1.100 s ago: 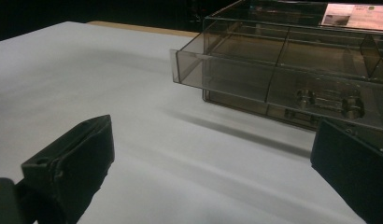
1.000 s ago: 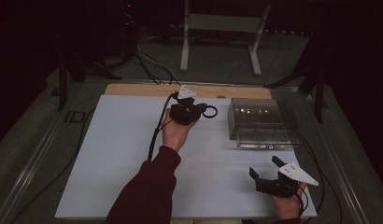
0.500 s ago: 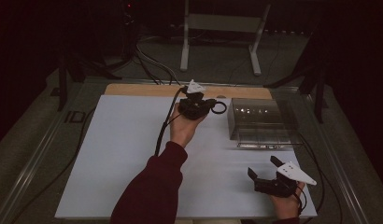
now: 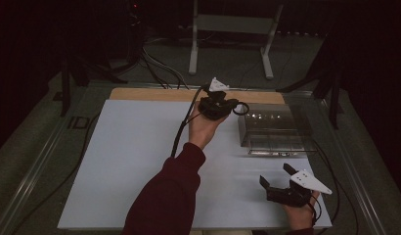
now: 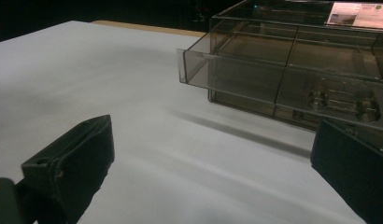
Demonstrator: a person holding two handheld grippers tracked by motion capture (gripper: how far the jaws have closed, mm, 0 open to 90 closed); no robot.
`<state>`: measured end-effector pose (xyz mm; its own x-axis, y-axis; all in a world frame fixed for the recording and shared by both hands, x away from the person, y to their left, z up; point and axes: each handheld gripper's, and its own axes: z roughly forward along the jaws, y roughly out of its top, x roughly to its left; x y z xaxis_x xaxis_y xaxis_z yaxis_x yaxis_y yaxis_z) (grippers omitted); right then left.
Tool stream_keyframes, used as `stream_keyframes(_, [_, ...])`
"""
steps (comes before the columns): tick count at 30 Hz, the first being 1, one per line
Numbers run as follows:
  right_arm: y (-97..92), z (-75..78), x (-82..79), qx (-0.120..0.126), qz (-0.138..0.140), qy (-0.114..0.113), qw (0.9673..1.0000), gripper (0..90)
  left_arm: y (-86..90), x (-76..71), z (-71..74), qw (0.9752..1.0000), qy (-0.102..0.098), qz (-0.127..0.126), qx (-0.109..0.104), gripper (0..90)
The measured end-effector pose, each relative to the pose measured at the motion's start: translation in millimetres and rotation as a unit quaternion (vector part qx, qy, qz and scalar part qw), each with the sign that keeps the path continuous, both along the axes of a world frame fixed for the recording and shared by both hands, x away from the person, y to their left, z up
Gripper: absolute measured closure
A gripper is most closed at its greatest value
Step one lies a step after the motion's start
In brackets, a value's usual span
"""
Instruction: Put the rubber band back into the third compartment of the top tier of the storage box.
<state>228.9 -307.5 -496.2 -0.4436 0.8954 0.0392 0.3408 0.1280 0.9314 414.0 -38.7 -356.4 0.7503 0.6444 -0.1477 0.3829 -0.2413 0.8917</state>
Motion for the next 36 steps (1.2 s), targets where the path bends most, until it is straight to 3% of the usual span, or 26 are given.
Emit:
stream_keyframes(6, [-1.0,0.4,0.8,0.003,-0.004,-0.001,1.0,0.2,-12.5,0.1,-0.3,0.9999,0.0,-0.011,-0.001,88.2])
stream_keyframes(10, [-5.5,5.1,5.5,0.02,-0.014,-0.006,0.9997,0.2,-19.0,0.1,-1.8,0.9998,0.002,-0.018,0.0,88.3])
stream_keyframes(16, [-14.7,33.7,25.5,0.054,-0.034,-0.018,0.9978,2.4,-29.7,-2.1,-4.7,0.9996,0.007,-0.028,-0.002,88.2])
stream_keyframes(25, [-7.5,68.9,62.0,0.061,-0.032,-0.011,0.9976,7.5,-48.7,-12.9,-9.2,0.9986,0.004,-0.052,0.002,88.2])
stream_keyframes(33, [4.8,91.0,73.5,0.07,-0.022,-0.021,0.9971,19.3,-58.5,-22.5,-11.4,0.9976,-0.002,-0.069,0.009,88.2])
stream_keyframes(36, [8.7,95.8,75.7,0.071,-0.025,-0.023,0.9969,27.9,-59.5,-24.7,-12.2,0.9972,-0.003,-0.074,0.011,88.2])
